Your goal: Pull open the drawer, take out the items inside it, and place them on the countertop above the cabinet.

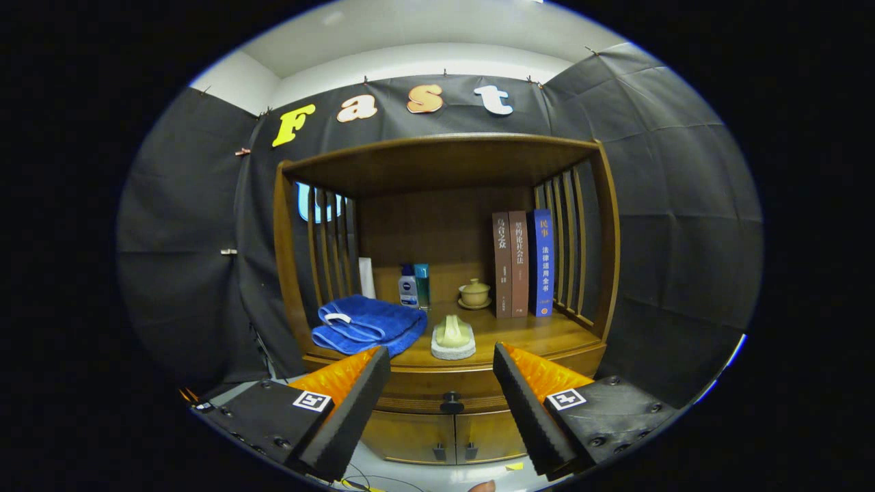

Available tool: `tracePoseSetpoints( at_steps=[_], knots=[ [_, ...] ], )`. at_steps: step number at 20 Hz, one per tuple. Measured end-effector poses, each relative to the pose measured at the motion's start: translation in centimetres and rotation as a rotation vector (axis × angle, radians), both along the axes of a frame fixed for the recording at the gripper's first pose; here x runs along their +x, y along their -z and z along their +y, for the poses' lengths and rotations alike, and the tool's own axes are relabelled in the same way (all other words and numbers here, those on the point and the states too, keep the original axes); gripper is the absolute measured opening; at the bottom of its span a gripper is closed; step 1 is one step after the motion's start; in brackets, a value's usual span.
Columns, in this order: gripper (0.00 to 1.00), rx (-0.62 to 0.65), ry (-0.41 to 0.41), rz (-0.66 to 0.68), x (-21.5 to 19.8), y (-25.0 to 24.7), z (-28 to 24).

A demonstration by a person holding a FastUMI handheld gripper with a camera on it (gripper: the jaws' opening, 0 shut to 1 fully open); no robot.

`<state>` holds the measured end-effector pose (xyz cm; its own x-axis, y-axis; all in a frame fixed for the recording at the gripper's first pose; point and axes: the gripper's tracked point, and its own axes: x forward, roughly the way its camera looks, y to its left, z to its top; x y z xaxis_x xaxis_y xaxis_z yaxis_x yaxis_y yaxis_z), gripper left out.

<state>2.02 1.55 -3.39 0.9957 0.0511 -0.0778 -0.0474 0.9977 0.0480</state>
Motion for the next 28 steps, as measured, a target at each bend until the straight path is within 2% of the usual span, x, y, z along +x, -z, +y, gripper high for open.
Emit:
tracePoseSetpoints(
  at_steps=[6,13,28],
  knots=[
    [0.98,-0.012,0.006,-0.015,-2.7,-2.7,-0.4],
    [0.99,-0.054,0.037,-0.044,-2.6,-2.4,-0.7],
    [0.99,-0.041,0.042,-0.044,-2.3,-2.0,-0.8]
  ],
)
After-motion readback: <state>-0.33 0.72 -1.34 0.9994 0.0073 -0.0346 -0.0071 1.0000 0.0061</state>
